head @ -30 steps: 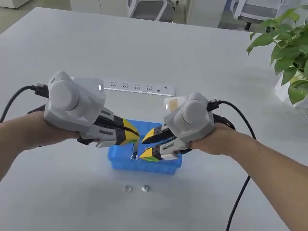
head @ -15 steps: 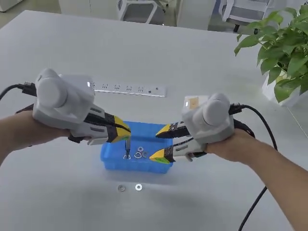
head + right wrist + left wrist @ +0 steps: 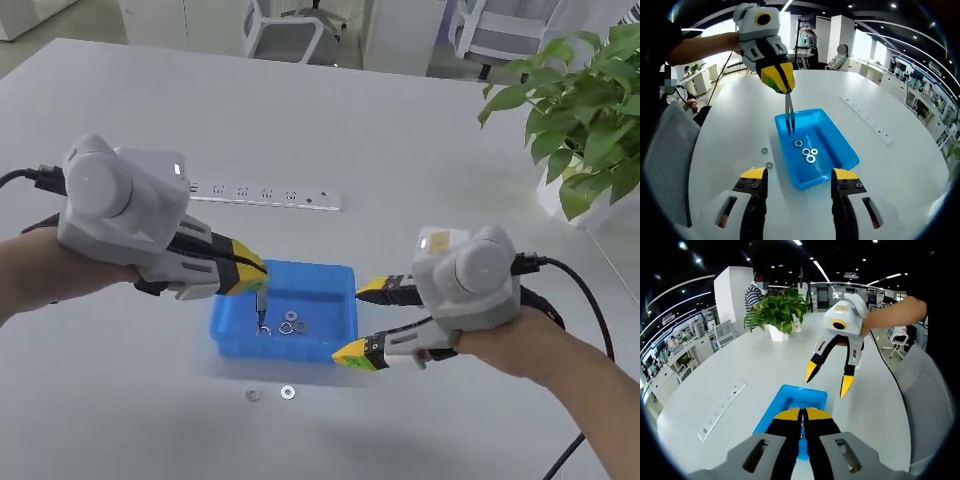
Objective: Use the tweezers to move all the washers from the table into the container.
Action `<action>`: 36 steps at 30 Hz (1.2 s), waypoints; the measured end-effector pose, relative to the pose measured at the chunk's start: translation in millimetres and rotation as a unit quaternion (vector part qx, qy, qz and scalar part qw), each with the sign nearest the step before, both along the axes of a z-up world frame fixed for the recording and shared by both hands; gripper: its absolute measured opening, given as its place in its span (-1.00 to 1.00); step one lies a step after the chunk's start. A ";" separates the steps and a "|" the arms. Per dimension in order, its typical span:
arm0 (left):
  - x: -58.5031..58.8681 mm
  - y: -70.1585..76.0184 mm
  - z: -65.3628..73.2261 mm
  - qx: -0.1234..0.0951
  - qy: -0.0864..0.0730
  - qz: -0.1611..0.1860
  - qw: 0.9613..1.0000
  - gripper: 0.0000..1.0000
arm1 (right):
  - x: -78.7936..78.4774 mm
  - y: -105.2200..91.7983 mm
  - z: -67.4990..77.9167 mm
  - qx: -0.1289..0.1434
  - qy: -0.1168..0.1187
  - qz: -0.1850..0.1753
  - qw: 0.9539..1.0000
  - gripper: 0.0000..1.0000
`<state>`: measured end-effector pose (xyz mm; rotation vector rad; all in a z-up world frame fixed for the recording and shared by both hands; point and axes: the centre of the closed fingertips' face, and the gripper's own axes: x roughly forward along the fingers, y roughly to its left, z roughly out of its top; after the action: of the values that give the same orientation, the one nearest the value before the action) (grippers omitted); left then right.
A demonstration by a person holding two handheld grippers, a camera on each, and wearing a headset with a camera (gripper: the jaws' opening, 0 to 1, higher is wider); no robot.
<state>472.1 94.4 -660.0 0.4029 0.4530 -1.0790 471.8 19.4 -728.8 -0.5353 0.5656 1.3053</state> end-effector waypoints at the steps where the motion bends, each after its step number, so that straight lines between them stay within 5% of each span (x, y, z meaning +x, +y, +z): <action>1: -1.2 0.3 1.9 0.002 -0.002 0.002 1.000 -0.89 | -2.4 -1.7 0.3 0.002 0.000 -0.006 1.000 0.08; 16: -25.7 6.0 20.1 0.004 0.002 0.010 1.000 -0.89 | -27.4 -7.5 7.6 0.025 0.001 -0.046 0.999 0.50; 36: -57.1 -1.3 5.2 -0.010 0.011 -0.003 1.000 -0.89 | -44.9 -7.3 14.7 0.052 0.007 -0.073 0.996 1.00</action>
<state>415.0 93.1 -654.8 0.3756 0.4601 -1.0937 426.9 12.1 -714.2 -0.3926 0.5358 1.1940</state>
